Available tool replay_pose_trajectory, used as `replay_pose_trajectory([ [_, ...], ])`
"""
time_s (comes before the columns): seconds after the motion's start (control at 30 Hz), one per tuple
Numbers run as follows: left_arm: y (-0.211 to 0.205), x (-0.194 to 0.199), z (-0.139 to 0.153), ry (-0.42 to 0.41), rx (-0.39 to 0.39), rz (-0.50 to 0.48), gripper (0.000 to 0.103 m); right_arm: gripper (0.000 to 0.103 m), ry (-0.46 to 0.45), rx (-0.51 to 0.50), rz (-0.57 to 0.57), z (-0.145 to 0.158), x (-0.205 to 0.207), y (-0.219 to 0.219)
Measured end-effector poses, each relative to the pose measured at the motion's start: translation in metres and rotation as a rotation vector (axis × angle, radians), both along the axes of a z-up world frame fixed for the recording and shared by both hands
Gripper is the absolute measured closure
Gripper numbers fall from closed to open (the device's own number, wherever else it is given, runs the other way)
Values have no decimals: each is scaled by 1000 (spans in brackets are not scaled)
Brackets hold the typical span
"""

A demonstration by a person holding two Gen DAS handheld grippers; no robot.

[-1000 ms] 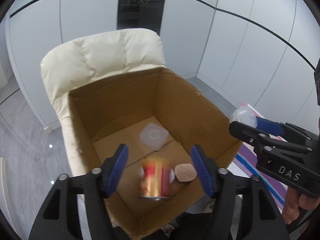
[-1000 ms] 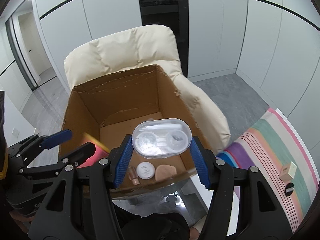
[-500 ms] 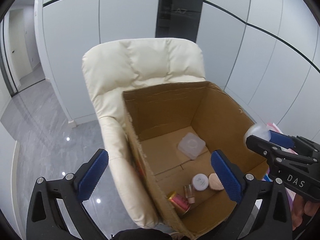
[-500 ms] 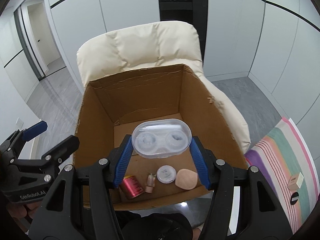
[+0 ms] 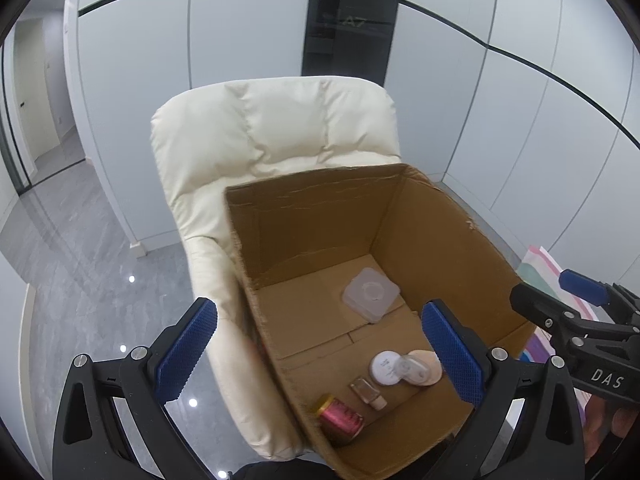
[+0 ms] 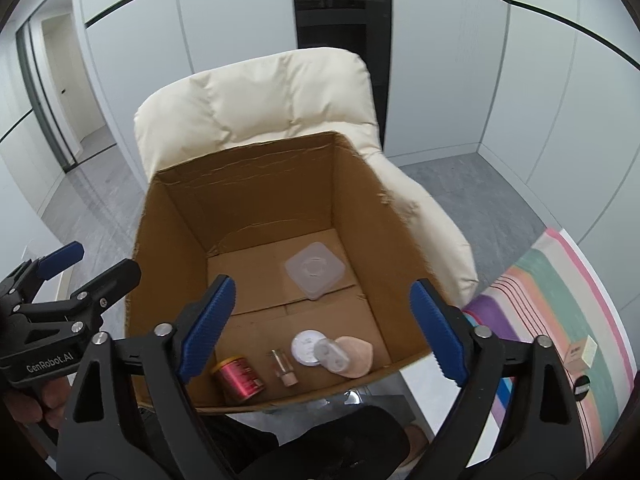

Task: Organize objects
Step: 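Move both open tools away from the box toward the cloth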

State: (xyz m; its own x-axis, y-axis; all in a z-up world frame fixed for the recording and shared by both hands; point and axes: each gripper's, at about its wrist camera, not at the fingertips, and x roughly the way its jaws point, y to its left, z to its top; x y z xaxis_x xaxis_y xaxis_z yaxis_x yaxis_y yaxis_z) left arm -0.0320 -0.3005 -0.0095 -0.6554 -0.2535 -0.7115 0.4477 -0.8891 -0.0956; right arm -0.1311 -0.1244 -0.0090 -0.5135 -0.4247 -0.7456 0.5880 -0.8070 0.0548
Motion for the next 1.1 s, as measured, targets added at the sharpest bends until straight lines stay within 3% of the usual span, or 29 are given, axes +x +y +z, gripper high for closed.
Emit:
replay_pose_trajectory([
  [0.33,40,-21,2,6,-21,-67,0,0,5,4,-107,1,-13,52],
  [1.1,136,-64,4,6,-30,-222,0,0,14,38,-302,-2,-16,168],
])
